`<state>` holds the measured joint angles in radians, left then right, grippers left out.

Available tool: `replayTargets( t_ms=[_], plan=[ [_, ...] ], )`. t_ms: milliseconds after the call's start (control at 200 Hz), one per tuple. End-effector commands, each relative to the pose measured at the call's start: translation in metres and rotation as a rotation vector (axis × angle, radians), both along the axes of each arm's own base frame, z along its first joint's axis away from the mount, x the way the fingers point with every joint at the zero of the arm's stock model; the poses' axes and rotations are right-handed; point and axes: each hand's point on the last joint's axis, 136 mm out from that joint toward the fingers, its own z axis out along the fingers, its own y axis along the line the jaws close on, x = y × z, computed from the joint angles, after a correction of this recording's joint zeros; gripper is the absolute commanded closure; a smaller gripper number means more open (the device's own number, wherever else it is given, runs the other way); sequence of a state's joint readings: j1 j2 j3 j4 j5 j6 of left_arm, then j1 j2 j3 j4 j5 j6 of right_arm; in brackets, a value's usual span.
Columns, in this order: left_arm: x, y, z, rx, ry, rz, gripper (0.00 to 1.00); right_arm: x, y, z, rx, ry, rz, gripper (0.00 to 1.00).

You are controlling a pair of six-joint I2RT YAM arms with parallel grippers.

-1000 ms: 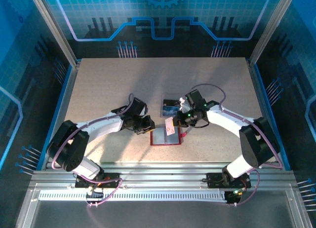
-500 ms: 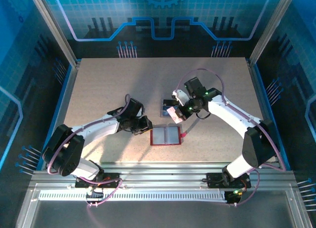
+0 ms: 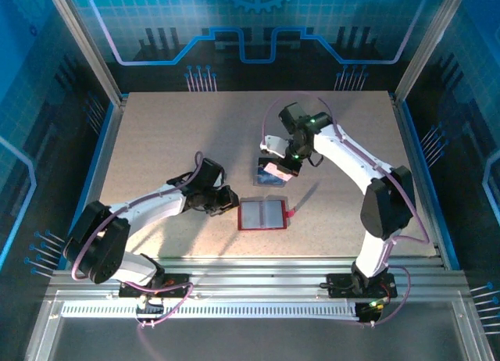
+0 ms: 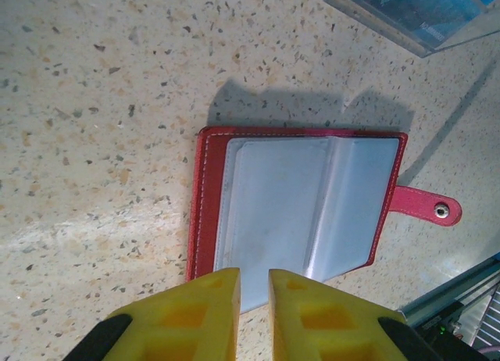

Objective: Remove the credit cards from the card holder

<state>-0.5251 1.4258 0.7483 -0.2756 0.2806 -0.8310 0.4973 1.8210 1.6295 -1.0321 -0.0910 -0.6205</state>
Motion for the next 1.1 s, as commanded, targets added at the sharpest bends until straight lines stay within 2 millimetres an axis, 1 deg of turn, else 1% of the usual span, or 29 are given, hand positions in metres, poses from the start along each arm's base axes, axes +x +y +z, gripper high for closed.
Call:
replayTargets(
  t_ms=[0, 175, 250, 490, 710, 860, 905, 915, 930, 1096],
  plan=[
    [-0.002, 0.009, -0.001, 0.015, -0.005, 0.011, 0.82, 0.005, -0.001, 0.005, -0.069, -0.008, 0.089, 1.0],
    [-0.001, 0.012, -0.001, 0.015, -0.004, 0.022, 0.82, 0.029, 0.007, 0.012, -0.086, -0.054, 0.143, 1.0],
    [0.0, 0.013, -0.002, 0.016, -0.002, 0.028, 0.82, 0.036, 0.011, 0.015, -0.089, -0.052, 0.158, 1.0],
    [0.003, 0.015, -0.003, 0.021, 0.004, 0.034, 0.82, 0.061, 0.017, 0.012, -0.088, -0.028, 0.176, 1.0],
    [0.006, 0.017, -0.005, 0.018, 0.015, 0.057, 0.82, 0.078, 0.018, 0.001, -0.102, -0.006, 0.19, 1.0],
    [0.007, 0.016, -0.005, 0.016, 0.021, 0.06, 0.82, 0.087, 0.02, -0.003, -0.093, -0.015, 0.196, 1.0],
    [0.008, 0.017, -0.003, 0.017, 0.018, 0.06, 0.82, 0.09, 0.02, 0.001, -0.09, -0.028, 0.195, 1.0],
    [0.007, 0.017, -0.004, 0.019, 0.02, 0.06, 0.82, 0.091, 0.02, -0.008, -0.097, -0.011, 0.195, 1.0],
    [0.007, 0.017, -0.004, 0.019, 0.02, 0.061, 0.82, 0.092, 0.02, -0.011, -0.1, -0.005, 0.197, 1.0],
    [0.008, 0.02, -0.003, 0.018, 0.019, 0.069, 0.82, 0.099, 0.019, -0.023, -0.118, -0.001, 0.206, 1.0]
  ],
)
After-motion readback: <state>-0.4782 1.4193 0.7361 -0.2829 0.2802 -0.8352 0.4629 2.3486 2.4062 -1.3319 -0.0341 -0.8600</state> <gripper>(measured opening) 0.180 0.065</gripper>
